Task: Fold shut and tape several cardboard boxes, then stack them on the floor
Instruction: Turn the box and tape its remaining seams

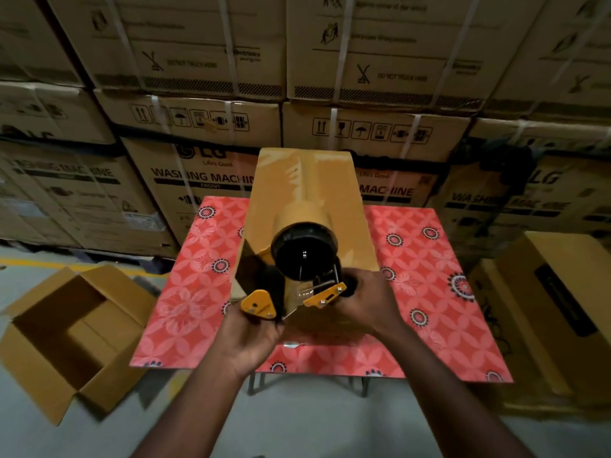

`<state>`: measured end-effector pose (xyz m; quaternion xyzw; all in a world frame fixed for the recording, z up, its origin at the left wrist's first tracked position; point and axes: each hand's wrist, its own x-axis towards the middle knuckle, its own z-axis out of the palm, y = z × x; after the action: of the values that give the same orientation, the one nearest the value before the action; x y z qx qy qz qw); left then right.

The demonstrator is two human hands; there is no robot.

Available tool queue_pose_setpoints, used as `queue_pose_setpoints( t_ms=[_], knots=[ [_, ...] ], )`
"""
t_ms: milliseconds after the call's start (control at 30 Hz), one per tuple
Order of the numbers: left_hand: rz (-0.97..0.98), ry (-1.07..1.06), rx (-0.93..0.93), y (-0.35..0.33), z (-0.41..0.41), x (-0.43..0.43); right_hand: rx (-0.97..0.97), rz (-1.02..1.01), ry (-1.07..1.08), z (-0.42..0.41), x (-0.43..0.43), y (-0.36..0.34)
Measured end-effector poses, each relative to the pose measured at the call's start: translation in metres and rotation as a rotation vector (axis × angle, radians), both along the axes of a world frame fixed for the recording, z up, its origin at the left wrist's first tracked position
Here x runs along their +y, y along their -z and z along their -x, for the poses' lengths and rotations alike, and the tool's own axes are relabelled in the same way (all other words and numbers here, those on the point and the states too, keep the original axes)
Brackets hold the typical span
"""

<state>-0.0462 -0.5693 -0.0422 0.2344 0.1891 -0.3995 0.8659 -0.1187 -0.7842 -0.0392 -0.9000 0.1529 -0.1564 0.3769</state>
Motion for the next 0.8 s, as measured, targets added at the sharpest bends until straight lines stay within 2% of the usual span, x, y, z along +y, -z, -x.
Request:
queue_pose_setpoints(
  t_ms=[133, 233, 400, 633, 800],
  knots=[
    [-0.028, 0.004, 0.076, 0.016, -0.001, 0.021, 0.043, 0.056, -0.039, -0.009, 0.01, 0.005],
    [-0.083, 0.015, 0.031, 0.009, -0.004, 0.036, 0.015, 0.096, -0.052, -0.016, 0.015, 0.001],
    [-0.052, 0.074, -0.094, -0.001, -0.009, 0.058, 0.012, 0.117, -0.083, -0.028, 0.019, -0.001],
    [-0.292, 0.116, -0.053, 0.014, -0.015, 0.065, 0.041, 0.154, -0.079, -0.035, 0.027, -0.003],
    [-0.488, 0.149, -0.205, 0.018, -0.023, 0.068, 0.008, 0.187, -0.077, -0.038, 0.026, -0.012]
  ],
)
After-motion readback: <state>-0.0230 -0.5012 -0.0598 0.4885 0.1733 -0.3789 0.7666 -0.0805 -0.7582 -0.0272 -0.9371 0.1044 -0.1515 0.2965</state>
